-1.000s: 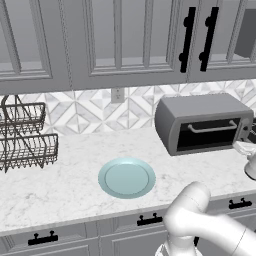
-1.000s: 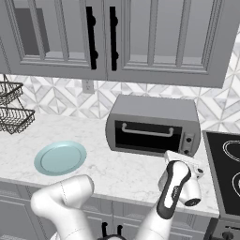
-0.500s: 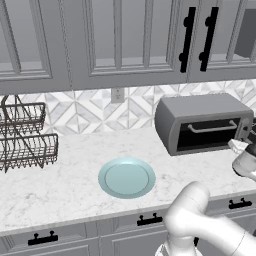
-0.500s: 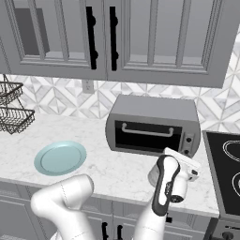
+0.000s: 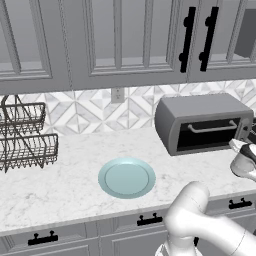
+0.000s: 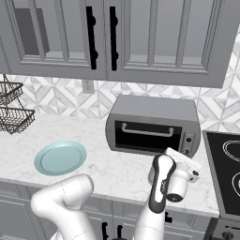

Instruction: Pick up the kebab skewer and baguette bread, and place them inside the toaster oven. Close the toaster oven door and start by setting the timer.

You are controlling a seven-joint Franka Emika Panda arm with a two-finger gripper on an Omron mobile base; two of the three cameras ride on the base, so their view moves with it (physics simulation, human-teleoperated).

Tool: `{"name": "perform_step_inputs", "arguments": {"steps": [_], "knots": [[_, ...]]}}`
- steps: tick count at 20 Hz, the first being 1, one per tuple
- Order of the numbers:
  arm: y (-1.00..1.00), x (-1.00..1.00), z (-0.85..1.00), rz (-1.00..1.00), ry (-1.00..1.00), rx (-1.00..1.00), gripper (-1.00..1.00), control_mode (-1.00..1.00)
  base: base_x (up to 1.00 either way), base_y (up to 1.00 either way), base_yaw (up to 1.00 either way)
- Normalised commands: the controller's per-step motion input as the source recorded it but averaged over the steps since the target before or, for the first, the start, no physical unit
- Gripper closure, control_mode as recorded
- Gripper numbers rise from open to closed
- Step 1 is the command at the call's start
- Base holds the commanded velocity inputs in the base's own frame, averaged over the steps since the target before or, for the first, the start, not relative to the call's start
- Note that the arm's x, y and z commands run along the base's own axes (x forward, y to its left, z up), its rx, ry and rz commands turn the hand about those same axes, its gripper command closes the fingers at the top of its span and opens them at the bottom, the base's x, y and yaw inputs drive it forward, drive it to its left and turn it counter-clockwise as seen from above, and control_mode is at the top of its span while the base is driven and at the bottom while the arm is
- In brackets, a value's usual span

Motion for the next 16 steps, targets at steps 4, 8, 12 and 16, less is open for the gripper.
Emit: {"name": "perform_step_inputs", "arguments": {"steps": [4,8,12,16], "knots": [[0.01,0.03,0.01,-0.04,0.0,0.0,1.0,-1.0,0.0,0.0,0.0],[0.18,0.1,0.05,-0.08,0.0,0.0,1.0,-1.0,0.0,0.0,0.0],[0.32,0.04,0.06,-0.15,0.01,0.0,1.0,-1.0,0.0,0.0,0.0],[0.38,0.07,0.04,-0.19,0.02,0.0,1.0,-1.0,0.0,0.0,0.0]]}}
